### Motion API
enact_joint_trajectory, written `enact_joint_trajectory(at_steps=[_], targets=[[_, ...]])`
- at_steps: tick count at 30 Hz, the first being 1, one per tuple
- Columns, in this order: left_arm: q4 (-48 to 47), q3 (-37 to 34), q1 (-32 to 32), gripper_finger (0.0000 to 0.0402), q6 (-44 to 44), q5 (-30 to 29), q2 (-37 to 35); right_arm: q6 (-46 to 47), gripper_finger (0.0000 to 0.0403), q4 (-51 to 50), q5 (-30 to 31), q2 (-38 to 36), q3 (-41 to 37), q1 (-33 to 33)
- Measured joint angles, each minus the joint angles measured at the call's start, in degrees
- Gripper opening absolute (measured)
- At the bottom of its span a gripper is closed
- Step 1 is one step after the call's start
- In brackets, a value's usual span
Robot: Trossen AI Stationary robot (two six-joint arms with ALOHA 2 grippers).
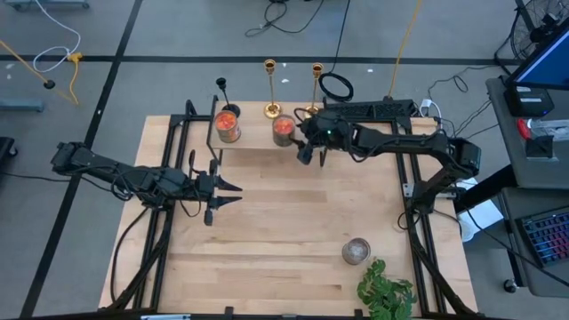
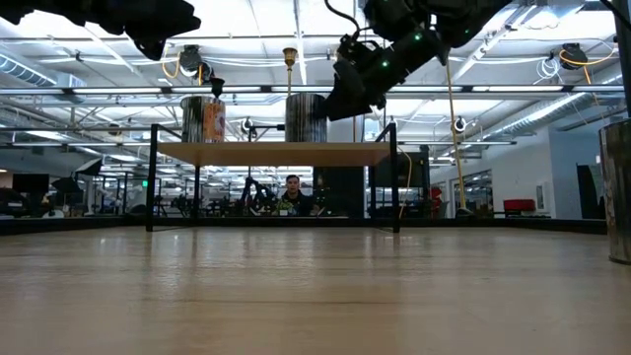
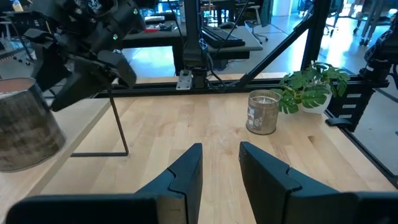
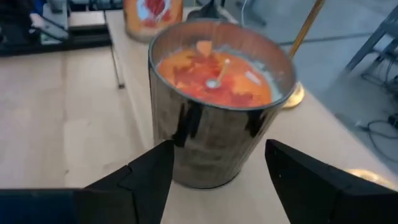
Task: Pick & Place candle stick holders
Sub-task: Put the top silver scented candle on the shelf
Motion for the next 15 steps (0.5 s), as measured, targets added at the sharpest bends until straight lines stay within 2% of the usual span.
enact_joint_trajectory(at_steps=[4,9,15], targets=[[0.02,0.0,0.0,0.0113,0.01,0.0,0.0,-0.97,0.0251,3.37,-0.12,0.0,-0.26,-0.09],[0.04,0.0,-0.01,0.0113,0.01,0.0,0.0,-1.04,0.0251,5.46,-4.38,0.0,-0.32,-0.09],[0.07,0.0,0.0,0.0113,0.03,0.0,0.01,-2.08,0.0251,5.68,-4.48,-0.02,-0.32,-0.11]])
